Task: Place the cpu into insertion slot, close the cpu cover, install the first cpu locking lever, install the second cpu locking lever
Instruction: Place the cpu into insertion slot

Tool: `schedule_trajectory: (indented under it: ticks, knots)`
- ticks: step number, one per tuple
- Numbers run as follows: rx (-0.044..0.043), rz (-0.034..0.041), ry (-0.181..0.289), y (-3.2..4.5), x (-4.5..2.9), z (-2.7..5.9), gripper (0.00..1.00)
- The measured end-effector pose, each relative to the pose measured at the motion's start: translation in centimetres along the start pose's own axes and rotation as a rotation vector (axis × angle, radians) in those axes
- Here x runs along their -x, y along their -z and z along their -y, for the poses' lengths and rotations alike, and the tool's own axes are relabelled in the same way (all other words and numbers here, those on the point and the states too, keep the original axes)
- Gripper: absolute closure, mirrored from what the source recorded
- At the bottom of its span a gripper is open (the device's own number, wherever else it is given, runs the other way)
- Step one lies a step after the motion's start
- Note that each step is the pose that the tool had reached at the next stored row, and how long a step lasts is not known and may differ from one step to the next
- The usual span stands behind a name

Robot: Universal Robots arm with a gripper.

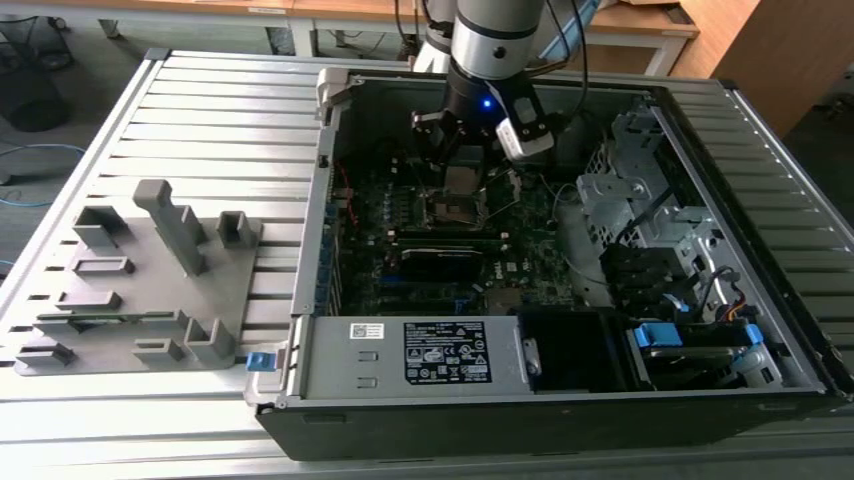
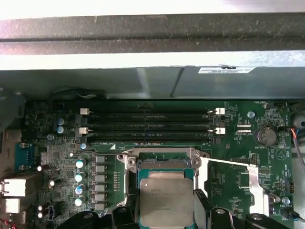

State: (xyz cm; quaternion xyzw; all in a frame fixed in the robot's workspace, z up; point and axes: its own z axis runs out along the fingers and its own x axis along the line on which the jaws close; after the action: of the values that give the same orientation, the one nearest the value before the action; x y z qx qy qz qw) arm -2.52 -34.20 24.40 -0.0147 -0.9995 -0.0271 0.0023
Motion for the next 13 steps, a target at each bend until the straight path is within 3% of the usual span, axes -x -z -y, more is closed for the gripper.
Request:
schedule_trajectory:
  ticks: [6, 13]
  knots:
    - [0.0002, 0.0046, -0.087, -0.12, 0.01, 0.01, 0.46]
    - [0.0005, 0.0058, -0.106, -0.14, 0.01, 0.01, 0.46]
